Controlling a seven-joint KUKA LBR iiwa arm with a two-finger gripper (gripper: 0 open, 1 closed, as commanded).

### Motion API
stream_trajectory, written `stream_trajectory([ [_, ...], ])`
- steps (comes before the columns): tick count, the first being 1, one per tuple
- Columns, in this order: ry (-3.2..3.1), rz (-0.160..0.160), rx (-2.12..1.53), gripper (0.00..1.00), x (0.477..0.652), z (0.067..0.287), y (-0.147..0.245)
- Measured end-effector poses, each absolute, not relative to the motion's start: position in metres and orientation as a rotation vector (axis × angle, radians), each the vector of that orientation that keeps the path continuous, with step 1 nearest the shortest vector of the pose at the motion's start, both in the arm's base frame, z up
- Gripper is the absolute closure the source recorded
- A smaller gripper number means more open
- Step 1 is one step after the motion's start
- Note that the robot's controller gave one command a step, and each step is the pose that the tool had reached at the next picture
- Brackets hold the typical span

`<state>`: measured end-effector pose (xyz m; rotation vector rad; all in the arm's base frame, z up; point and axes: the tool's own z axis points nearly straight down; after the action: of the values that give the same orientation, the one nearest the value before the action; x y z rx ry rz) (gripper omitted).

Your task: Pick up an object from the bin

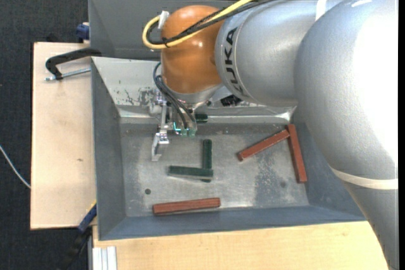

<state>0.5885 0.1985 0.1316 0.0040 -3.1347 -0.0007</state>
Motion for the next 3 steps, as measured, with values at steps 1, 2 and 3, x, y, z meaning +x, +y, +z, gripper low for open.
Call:
stream_trajectory([
  [1,-3.143,-0.003,0.001,0.00,0.591,0.137,0.198],
  [2,-3.144,-0.004,0.105,0.00,0.563,0.112,0.172],
  [3,-3.133,-0.013,0.077,0.00,0.568,0.083,0.130],
])
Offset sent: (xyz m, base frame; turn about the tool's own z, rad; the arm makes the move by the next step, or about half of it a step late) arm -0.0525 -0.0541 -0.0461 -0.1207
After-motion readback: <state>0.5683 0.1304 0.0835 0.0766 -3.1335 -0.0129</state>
